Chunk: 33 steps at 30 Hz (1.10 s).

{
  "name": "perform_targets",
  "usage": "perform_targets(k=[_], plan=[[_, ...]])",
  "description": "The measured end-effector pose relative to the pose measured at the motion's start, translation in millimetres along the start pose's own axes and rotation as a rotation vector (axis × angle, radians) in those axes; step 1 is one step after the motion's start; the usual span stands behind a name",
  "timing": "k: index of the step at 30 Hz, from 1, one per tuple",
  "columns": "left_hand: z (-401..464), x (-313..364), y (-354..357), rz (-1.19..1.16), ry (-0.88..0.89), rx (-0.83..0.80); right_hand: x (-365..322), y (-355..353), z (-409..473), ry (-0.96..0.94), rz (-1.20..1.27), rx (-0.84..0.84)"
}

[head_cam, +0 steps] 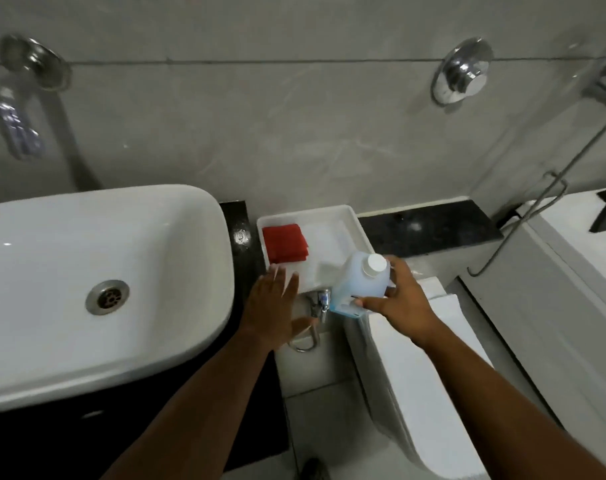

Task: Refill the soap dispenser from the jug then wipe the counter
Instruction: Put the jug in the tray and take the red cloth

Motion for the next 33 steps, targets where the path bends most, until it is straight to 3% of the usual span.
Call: perform_targets(k=[9, 15, 20, 26, 29, 33], plan=[[32, -6, 31, -0.084, -0.130, 0.032, 86, 3, 151, 0.023, -0.114, -0.066], [32, -8, 33, -0.087, -0.137, 0.037, 127, 14, 191, 0.055, -0.125, -0.161], [33, -7, 34, -0.085, -0.126, 0.027, 114, 15, 201, 0.001, -0.016, -0.283], [32, -7, 30, -0.068, -0.132, -0.005, 98, 61, 183, 0.096, -0.171, 0.198], [34, -7, 32, -0.058, -0.145, -0.009, 101, 66, 192, 0.110, -0.204, 0.257], [34, -8, 33, -0.078, -0.139, 0.009, 106, 52, 218, 0.082, -0.234, 0.197]])
Point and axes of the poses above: each hand's wrist, its own z-axis towards the middle knuckle, its own y-axis out of the palm, x = y × z, the point moved 2 cm from there along z, towards the middle knuckle, and after that the axes turned 12 degrees about -y, right-handed, at the moved point
